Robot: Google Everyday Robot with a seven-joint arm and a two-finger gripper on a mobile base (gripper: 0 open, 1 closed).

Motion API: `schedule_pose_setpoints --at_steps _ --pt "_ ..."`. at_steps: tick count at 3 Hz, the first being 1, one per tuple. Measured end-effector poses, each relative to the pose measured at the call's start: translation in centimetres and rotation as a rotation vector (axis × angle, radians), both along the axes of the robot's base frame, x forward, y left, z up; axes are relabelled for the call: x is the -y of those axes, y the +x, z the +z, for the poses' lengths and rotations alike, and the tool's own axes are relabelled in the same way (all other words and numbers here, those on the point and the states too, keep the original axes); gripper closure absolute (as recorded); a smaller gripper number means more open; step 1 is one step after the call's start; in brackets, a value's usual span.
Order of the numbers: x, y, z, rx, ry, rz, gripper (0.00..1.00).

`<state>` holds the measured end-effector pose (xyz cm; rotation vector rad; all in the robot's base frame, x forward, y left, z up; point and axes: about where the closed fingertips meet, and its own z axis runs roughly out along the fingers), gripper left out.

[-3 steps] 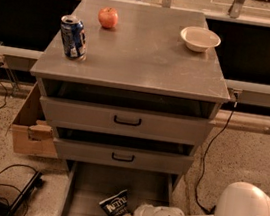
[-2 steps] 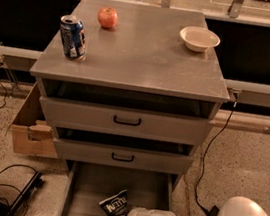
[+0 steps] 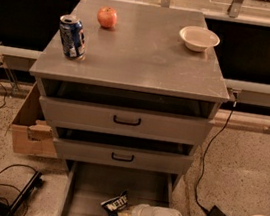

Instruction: Pick blue chip bag from bottom drawer and place on counter

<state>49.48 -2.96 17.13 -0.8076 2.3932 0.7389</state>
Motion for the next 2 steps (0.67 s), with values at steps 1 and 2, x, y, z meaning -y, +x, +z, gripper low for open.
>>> schedule_pose_setpoints --at_steps 1,2 --pt "2.8 0.9 6.2 0.075 -0.065 0.053 0.85" --pt "4.3 0.4 13.9 0.121 -0.098 0.118 1.00"
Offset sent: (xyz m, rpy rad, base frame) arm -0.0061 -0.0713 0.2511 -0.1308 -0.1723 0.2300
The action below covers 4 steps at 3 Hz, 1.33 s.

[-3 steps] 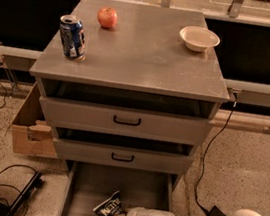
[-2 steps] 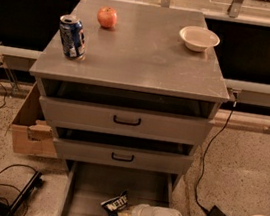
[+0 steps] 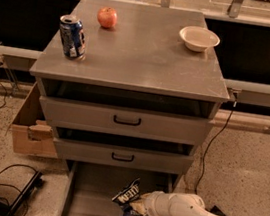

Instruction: Pick blue chip bag from bottom drawer and place on counter

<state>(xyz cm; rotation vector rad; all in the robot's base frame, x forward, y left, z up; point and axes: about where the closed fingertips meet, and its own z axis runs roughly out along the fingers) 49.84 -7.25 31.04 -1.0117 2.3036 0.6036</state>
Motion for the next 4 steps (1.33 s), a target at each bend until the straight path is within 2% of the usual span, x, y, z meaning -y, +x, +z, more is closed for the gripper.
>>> schedule_pose_setpoints --at_steps 1,2,3,4 --pt "1.3 -2.4 8.6 0.029 -0.016 0.088 1.00" --pt "2.9 -4.8 17.8 0.072 -0.012 0.147 1.00" --pt "4.6 -4.8 27.3 0.104 -0.021 0.151 1.00" --pt "5.7 -3.5 36.4 0.155 -0.057 0.127 1.00"
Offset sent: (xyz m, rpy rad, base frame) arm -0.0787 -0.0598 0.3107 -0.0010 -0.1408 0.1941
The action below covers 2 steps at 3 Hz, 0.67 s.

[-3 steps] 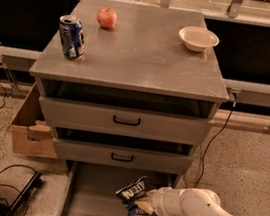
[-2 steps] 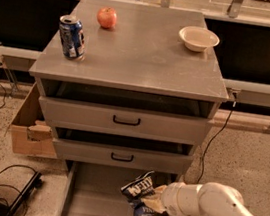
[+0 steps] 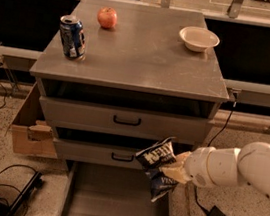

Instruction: Pick blue chip bag from bottom drawer and place on counter

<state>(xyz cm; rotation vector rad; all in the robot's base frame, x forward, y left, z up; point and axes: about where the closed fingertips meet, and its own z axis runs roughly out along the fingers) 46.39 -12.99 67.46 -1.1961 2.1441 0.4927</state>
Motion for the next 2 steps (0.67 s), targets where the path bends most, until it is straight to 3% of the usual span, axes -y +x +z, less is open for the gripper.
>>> schedule_pose_setpoints --at_steps 2 --pt "1.5 6.0 16.8 0.111 -0.043 -0.097 1.00"
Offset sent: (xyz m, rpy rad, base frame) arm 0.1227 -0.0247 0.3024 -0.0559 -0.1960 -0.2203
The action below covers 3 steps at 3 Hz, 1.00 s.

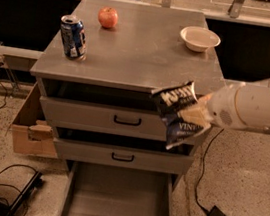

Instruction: Pick blue chip bag from bottom drawer and place on counter

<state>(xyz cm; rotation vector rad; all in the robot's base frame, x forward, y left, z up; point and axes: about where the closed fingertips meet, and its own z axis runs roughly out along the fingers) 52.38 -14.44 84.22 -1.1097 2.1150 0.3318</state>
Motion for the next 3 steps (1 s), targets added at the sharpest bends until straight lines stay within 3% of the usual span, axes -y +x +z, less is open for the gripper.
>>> schedule_pose_setpoints --at_steps 1,2,3 --pt "-0.2 5.0 7.1 0.051 -0.003 -0.098 1.00" --pt "-1.2 10.8 10.5 0.081 0.033 -0.185 1.00" --pt "-5.1 17.6 10.6 0.096 0.108 -0.200 0.98"
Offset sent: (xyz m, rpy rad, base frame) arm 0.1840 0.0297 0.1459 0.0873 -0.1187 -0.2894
